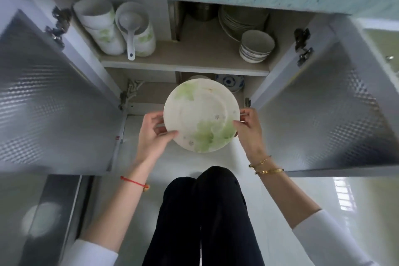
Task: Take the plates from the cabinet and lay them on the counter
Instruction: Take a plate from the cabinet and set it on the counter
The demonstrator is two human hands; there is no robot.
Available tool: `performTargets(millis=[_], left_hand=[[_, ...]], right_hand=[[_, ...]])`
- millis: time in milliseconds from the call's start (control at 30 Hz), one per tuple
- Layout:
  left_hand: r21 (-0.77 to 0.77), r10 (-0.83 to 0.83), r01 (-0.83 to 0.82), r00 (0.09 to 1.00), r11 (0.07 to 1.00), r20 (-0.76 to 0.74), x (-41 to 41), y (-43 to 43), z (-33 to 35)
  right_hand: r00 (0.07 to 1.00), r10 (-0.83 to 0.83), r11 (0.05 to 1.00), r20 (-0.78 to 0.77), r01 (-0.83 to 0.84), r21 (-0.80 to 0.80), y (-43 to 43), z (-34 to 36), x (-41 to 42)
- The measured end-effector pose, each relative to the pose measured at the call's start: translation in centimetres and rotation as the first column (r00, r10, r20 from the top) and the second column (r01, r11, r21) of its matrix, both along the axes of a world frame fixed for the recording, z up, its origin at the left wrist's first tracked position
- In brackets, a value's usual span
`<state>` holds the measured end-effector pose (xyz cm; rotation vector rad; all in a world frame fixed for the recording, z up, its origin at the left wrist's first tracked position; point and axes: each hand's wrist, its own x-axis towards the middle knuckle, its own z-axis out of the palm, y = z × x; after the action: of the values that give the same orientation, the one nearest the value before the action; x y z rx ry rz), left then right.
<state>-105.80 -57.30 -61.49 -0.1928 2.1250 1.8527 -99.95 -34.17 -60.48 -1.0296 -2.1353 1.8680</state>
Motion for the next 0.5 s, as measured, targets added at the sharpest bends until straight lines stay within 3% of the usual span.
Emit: performTargets(millis=[300, 500], left_hand=[[-0.060, -0.009, 0.010, 1.000, 0.998, 0.009, 6.9, -5.3, 18.1], [0.006, -0.085, 0.085, 0.996, 0.996, 0.039, 11.4, -8.6, 28.7]], right_hand=[[0.999, 0.005, 0.999, 0.043, -0.006, 0.044, -5.3, 18.0, 7.7], [0.998, -0.055, 0.996, 0.040, 0.052, 0.067, -9.0, 28.9, 13.9]])
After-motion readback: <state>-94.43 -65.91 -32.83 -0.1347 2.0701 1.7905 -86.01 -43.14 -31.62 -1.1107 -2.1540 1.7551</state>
